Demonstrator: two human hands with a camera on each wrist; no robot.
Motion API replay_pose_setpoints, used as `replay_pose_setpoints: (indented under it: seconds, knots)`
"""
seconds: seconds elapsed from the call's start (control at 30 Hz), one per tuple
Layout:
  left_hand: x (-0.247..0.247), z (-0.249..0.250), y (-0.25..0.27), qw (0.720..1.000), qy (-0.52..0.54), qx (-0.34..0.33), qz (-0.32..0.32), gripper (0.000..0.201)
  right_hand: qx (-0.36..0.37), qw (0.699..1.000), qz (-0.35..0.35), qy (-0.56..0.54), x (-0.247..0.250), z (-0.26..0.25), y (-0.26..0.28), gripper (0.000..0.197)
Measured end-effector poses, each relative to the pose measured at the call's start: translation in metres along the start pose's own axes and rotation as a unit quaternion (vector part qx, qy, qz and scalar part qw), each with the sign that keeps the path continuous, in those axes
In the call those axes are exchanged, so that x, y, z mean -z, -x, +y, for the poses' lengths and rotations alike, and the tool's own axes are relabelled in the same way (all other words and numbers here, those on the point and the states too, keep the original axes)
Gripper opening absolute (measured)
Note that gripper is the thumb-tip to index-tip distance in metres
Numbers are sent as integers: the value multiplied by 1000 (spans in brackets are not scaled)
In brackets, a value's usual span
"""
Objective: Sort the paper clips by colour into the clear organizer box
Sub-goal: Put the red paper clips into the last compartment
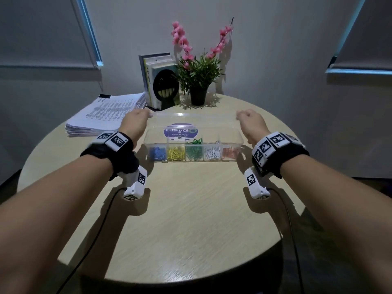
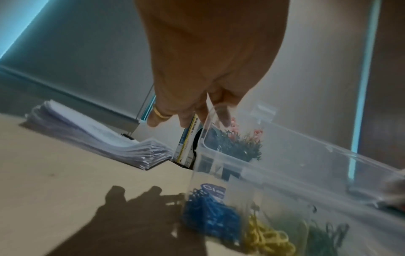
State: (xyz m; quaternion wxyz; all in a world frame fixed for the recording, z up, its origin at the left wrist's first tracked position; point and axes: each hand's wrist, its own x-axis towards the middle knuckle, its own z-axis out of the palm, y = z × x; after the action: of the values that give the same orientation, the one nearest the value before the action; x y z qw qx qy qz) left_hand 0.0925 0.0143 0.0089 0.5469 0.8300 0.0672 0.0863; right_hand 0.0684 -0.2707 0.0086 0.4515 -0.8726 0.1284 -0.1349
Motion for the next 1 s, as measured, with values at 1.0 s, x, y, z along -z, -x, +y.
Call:
replay_pose_setpoints:
  seconds: [1.0]
  knots:
    - [-17, -4, 24, 761, -594, -232, -115, 34, 239, 793, -154, 539, -13, -21, 55, 16]
